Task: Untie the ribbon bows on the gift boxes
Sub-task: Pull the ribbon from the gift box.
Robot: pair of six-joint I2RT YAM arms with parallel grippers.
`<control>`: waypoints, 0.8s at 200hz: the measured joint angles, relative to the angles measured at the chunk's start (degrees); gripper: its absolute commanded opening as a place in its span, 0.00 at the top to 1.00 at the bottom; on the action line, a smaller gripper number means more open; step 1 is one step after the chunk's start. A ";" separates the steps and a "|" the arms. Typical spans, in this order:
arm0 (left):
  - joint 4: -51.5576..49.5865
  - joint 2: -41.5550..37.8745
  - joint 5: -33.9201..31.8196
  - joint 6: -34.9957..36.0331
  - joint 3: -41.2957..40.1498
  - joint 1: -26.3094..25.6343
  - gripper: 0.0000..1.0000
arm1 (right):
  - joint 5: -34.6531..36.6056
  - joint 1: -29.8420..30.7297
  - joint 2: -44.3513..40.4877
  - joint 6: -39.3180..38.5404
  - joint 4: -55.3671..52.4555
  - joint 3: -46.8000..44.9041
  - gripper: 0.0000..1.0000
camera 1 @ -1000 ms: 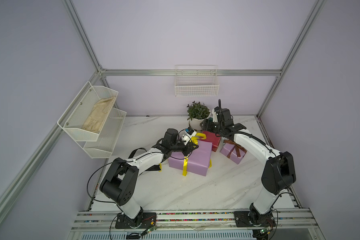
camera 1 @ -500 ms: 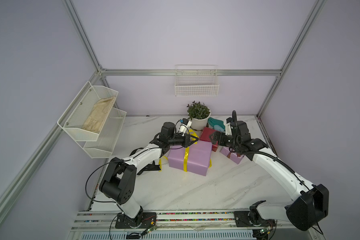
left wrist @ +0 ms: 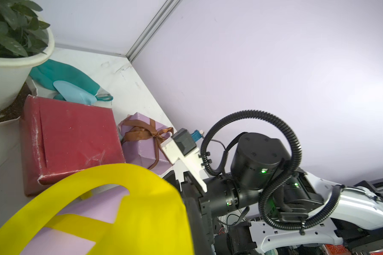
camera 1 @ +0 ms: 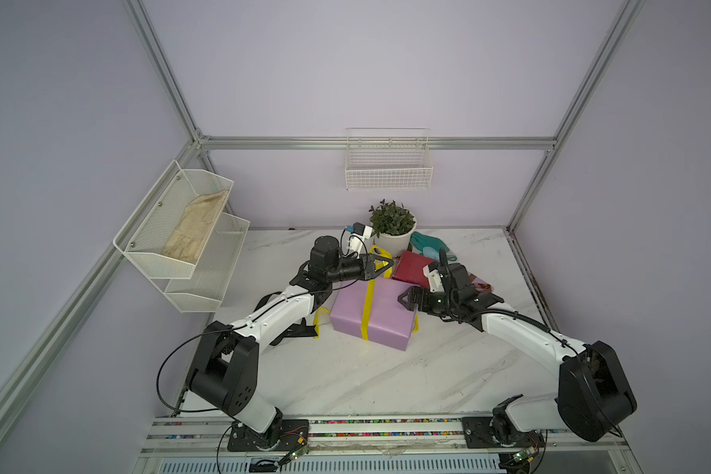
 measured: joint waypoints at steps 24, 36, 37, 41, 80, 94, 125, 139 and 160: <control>-1.44 0.00 0.20 -1.03 3.37 0.00 1.00 | 0.31 0.22 -0.22 0.24 0.85 0.00 0.03; -2.64 0.00 0.20 -0.98 6.01 0.00 1.00 | 1.07 0.22 -0.28 0.26 0.83 0.00 0.03; -2.69 0.00 0.20 -0.96 6.14 0.00 1.00 | 1.09 0.22 -0.28 0.26 0.83 0.00 0.03; -2.99 -0.11 0.20 -0.94 6.91 0.00 1.00 | 1.31 0.24 -0.28 0.24 0.81 0.00 0.03; -2.97 -1.99 -0.02 -0.42 7.19 0.00 1.00 | 4.90 0.26 -3.69 -3.17 -1.16 0.24 0.03; -2.99 -2.64 -0.17 -0.39 5.11 0.00 1.00 | 6.16 0.26 -6.38 -6.03 -2.14 1.51 0.03; -4.52 -2.78 -1.31 -0.13 2.82 -0.04 1.00 | 5.92 0.26 -11.41 -14.56 1.14 4.11 0.04; -4.63 -2.78 -1.60 0.11 2.82 -0.04 1.00 | 3.76 0.26 -12.04 -18.49 5.14 4.00 0.05; -4.61 -2.78 -1.62 0.13 2.82 -0.04 1.00 | -1.90 0.26 -10.80 -23.85 13.27 2.38 0.04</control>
